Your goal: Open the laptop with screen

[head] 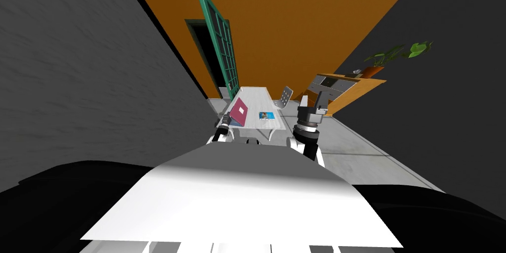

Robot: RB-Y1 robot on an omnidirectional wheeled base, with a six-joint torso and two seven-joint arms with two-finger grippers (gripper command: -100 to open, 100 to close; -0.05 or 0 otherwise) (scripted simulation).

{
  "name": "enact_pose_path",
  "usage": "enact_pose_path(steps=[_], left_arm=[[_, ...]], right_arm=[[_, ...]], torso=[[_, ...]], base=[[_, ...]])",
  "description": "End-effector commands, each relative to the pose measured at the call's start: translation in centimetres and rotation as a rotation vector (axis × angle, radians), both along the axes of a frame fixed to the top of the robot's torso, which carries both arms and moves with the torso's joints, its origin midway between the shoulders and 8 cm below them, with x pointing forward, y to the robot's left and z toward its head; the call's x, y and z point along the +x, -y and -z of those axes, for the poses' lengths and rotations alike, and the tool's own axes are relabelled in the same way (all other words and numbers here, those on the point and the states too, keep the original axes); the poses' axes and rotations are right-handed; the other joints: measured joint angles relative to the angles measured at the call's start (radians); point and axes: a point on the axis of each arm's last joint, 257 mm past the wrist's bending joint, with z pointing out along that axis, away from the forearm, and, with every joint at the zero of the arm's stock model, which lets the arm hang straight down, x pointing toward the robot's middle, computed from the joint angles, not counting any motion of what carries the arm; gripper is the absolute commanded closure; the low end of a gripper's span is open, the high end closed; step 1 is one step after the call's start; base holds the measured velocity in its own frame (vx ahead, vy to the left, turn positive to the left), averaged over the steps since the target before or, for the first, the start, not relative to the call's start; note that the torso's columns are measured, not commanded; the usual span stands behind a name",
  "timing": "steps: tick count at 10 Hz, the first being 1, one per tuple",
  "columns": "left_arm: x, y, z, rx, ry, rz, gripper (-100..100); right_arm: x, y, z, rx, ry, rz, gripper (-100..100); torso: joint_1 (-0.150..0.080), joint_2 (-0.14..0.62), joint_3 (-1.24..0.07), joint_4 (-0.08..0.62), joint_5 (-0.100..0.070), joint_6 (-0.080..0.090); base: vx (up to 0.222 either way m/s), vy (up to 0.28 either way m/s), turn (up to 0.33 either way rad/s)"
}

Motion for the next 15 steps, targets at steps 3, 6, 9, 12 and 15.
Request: enact_pose_path(steps=[3, 6, 9, 12, 15], left_arm=[[0.0, 2.3, 4.1, -0.213, -0.032, 0.001, 100], [0.1, 2.1, 4.6, -0.275, -0.012, -0.001, 100], [-0.1, 1.5, 2.6, -0.253, -0.016, -0.005, -100], [-0.3, 1.3, 1.0, -0.255, -0.016, -0.004, -100], [-0.7, 1.1, -0.6, -0.257, -0.016, -0.002, -100]], right_arm=[[0.0, 0.0, 0.0, 0.000, 0.000, 0.000, 0], [0.0, 0.0, 0.0, 0.000, 0.000, 0.000, 0], [0.0, 0.0, 0.0, 0.000, 0.000, 0.000, 0], [0.0, 0.0, 0.0, 0.000, 0.000, 0.000, 0], [0.0, 0.0, 0.0, 0.000, 0.000, 0.000, 0]], torso=[[-0.003, 0.001, 0.001, -0.001, 0.000, 0.001], [-0.008, 0.005, 0.002, 0.004, -0.004, -0.001], [-0.004, 0.011, 0.005, 0.008, -0.005, -0.004], [-0.001, 0.012, 0.006, 0.010, -0.005, -0.005], [-0.002, 0.011, 0.005, 0.009, -0.005, -0.005]], base=[[-0.013, 0.134, -0.008], [-0.007, 0.080, -0.004], [0.011, -0.002, 0.008], [0.009, -0.011, 0.004], [0.009, -0.005, 0.007]])
